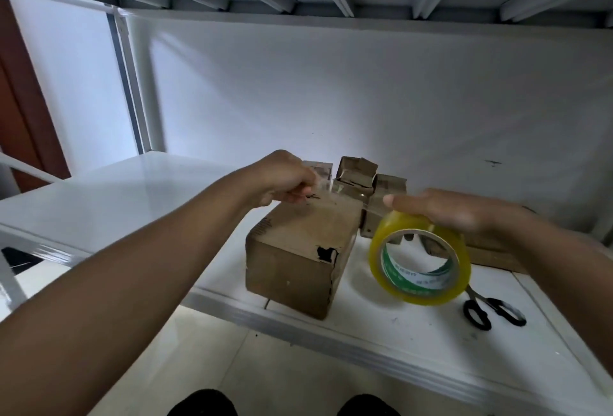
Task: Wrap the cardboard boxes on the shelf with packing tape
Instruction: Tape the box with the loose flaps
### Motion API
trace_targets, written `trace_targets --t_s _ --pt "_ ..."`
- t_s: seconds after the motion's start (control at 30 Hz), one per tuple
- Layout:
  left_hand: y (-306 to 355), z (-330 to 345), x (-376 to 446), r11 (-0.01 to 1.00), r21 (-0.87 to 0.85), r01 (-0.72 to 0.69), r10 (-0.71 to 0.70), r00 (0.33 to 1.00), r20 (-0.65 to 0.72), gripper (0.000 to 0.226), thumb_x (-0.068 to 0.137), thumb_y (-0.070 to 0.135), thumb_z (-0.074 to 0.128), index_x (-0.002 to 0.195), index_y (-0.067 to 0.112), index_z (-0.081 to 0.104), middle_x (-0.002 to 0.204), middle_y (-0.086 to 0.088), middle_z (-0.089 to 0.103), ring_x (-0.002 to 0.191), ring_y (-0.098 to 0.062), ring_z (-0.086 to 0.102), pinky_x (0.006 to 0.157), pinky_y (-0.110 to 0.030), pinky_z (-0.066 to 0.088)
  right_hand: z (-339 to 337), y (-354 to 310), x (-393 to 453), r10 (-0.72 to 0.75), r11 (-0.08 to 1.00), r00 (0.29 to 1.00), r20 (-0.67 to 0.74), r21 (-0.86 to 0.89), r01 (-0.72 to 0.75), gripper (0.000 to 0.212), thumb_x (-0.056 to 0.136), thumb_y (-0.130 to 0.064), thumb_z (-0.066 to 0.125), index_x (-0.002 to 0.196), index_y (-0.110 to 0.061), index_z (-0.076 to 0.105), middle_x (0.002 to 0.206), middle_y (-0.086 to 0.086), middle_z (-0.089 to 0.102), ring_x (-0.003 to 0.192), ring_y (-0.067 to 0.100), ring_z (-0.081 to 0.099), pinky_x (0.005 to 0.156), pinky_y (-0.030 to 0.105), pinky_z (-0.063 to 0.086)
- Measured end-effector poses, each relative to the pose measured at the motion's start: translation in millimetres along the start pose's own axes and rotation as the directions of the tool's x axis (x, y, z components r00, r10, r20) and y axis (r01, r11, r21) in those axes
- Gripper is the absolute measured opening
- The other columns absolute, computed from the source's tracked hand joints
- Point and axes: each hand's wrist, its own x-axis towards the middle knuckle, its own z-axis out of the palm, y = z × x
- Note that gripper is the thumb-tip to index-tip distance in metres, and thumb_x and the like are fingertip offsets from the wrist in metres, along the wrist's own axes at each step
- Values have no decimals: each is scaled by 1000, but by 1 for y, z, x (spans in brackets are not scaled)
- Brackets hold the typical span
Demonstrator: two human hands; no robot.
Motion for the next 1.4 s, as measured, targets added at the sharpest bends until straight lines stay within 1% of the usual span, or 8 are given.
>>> trace_targets --t_s 0.27,0.43,0.53,0.8,0.9,1.1,1.27,1.4 --pt "-53 -3 -9 930 366 19 0 999 -49 18 87 8 56 71 4 65 99 -17 69 77 -23 61 70 -33 49 44 -12 31 122 953 977 175 -297 -66 51 98 -57 24 77 -27 59 86 -9 55 100 21 56 106 43 38" --pt "-59 -2 -11 788 613 -57 133 988 -79 28 92 15 45 91 5 71 105 -6 70 99 -22 61 88 -34 50 53 -15 47 160 922 963 215 -380 -68 41 98 -57 25 72 -33 45 87 -7 46 96 16 48 110 42 34" --pt "-64 -1 -11 748 658 -86 174 982 -69 28 93 15 42 91 6 69 103 -6 69 97 -22 61 86 -34 50 52 -17 50 174 918 959 222 -389 -77 42 97 -59 25 86 -32 56 109 8 51 119 28 50 110 43 34" --pt "-86 14 -19 474 875 -98 417 900 -125 18 94 24 44 92 17 60 89 0 62 80 -19 58 61 -28 38 59 -12 62 149 907 966 209 -419 -49 41 99 -53 26 84 -30 55 83 -12 53 78 2 50 70 19 36" --pt "-93 18 -17 292 955 -59 492 865 -97 22 93 27 42 103 14 56 102 -2 57 95 -21 51 66 -30 29 67 -9 63 170 896 961 218 -439 -59 40 98 -57 25 99 -29 53 96 -4 51 90 11 49 86 26 39" --pt "-96 -12 -7 567 817 110 81 979 -188 60 93 51 42 139 15 32 132 -7 49 119 -27 45 90 -41 35 70 -8 63 172 913 961 217 -401 -72 51 97 -59 24 113 -24 58 108 3 56 96 16 51 93 30 38" --pt "-90 -26 -4 364 921 138 271 931 -247 34 99 33 40 128 19 51 130 -2 54 121 -24 47 97 -38 33 72 -9 61 188 920 954 233 -383 -88 59 97 -59 23 136 -21 46 134 6 50 111 19 47 95 30 34" --pt "-73 -15 -2 552 825 -125 418 897 -144 33 100 27 38 126 18 55 128 -4 57 120 -24 50 98 -36 37 72 -11 61 183 930 951 248 -359 -86 58 98 -57 23 139 -21 43 135 6 49 113 19 47 90 27 32"
